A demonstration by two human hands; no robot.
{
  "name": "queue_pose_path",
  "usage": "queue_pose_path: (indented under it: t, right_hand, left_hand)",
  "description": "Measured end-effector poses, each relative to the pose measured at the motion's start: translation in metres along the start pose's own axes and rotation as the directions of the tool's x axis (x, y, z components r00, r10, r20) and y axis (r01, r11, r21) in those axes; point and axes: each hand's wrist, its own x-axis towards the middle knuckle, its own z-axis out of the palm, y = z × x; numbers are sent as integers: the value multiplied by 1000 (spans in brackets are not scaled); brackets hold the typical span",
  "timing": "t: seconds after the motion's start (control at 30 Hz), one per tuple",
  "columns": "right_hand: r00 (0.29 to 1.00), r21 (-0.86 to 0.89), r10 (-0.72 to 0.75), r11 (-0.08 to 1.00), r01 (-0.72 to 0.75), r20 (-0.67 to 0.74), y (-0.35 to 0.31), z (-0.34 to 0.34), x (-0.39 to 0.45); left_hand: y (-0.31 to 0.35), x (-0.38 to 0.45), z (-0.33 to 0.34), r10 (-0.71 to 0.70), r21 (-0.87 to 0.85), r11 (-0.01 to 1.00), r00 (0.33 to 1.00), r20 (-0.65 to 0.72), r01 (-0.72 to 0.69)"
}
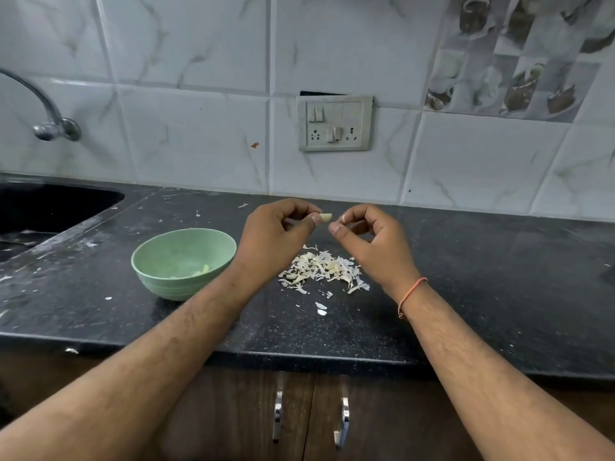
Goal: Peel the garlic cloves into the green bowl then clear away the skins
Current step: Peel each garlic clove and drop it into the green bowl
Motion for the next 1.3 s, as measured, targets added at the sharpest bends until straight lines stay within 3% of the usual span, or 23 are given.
queue_pose_path:
  t: [0.13, 0.27, 0.53, 0.73, 0.87, 1.0, 1.13, 1.3]
  right_hand:
    - [999, 225, 36, 973, -42, 33, -24, 19, 9]
    - [997, 278, 27, 959, -45, 69, -46, 50, 17]
    - [965, 169, 3, 984, -49, 264, -53, 125, 21]
    - [939, 23, 24, 999, -34, 344, -46, 153, 20]
    - [963, -5, 38, 999, -38, 265, -31, 134, 23]
    - [986, -71, 57, 996, -46, 159, -4, 86, 19]
    - [996, -206, 58, 978, -45, 60, 32, 33, 14]
    - [982, -334, 25, 942, 39, 186, 61, -8, 11]
  left_hand:
    - [21, 3, -30, 46, 124, 991, 998, 34, -50]
    - [26, 1, -71, 42, 225, 973, 999, 20, -45]
    - [5, -11, -154, -46, 560, 829, 998, 50, 10]
    - [-16, -18, -173, -137, 687, 726, 986, 92, 36]
    - [-21, -15, -167, -111, 722, 691, 990, 85, 16]
    - [-13, -12, -140, -51, 688, 725, 995, 82, -19]
    - [10, -8, -91, 63, 675, 720, 984, 170, -162]
    - [8, 8, -16, 40, 649, 728, 959, 282, -221]
